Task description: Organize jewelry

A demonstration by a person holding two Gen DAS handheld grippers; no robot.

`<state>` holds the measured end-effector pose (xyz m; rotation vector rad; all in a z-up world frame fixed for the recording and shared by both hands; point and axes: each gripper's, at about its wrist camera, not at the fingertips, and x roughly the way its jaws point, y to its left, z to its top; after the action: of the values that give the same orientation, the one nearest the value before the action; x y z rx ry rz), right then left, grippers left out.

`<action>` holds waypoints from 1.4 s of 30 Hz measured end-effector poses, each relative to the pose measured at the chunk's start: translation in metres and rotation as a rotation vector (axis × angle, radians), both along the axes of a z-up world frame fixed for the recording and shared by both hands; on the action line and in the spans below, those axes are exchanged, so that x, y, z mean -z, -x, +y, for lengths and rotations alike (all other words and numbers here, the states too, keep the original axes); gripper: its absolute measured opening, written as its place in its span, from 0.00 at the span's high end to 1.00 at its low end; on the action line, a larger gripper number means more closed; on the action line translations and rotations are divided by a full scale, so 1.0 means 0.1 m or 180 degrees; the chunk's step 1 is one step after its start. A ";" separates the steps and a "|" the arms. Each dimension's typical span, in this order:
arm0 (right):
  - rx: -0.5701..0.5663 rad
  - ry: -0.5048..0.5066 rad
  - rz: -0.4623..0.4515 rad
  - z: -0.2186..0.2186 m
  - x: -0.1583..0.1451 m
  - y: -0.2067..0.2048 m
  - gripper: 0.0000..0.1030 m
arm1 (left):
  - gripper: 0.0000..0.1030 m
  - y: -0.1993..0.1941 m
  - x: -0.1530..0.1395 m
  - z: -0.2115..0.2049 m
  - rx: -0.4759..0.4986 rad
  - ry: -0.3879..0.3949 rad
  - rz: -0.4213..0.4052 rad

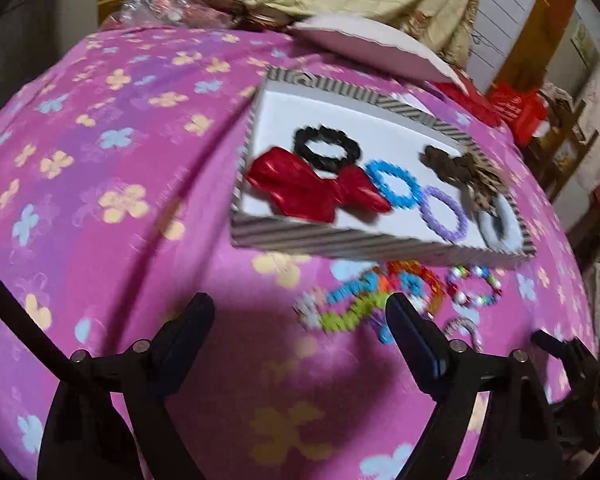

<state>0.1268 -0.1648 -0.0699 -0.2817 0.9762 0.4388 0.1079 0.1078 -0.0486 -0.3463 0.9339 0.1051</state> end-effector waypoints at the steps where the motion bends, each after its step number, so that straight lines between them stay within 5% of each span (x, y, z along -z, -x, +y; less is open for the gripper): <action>1: 0.0001 -0.0001 -0.0002 0.00 0.00 0.00 0.00 | 0.53 -0.03 0.01 -0.02 0.0010 -0.0075 0.0028; 9: 0.0001 0.0001 0.0001 0.00 0.00 0.00 0.00 | 0.55 -0.10 0.17 -0.31 0.0319 -0.0673 0.0295; 12: 0.0000 -0.0001 -0.0003 0.00 0.00 0.00 0.00 | 0.57 -0.09 0.17 -0.35 0.0407 -0.0664 0.0283; 16: 0.0000 0.0000 -0.0004 0.00 0.00 0.00 0.00 | 0.88 -0.08 0.12 -0.32 0.0358 -0.0661 0.0232; 23: -0.0001 -0.0001 -0.0013 0.00 0.00 0.00 0.00 | 0.89 -0.11 0.06 -0.21 0.0276 -0.0402 0.0118; 28: -0.0002 -0.0001 -0.0013 0.00 0.00 0.00 0.00 | 0.89 -0.17 0.11 -0.42 0.0534 -0.0693 0.0168; 33: 0.0001 -0.0001 -0.0012 0.00 0.00 0.01 0.00 | 1.00 -0.12 0.09 -0.49 0.0678 -0.0738 0.0103; 37: -0.0004 -0.0005 -0.0006 0.01 0.00 0.00 0.00 | 1.00 -0.06 0.01 -0.42 0.0708 -0.0443 -0.0008; 42: -0.0075 -0.0049 -0.0073 -0.01 0.00 0.03 0.00 | 1.00 0.15 -0.28 -0.24 0.0456 -0.0173 -0.0473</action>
<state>0.1233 -0.1657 -0.0702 -0.2842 0.9476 0.4635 0.0932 0.0843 -0.0208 -0.2327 0.8043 -0.0263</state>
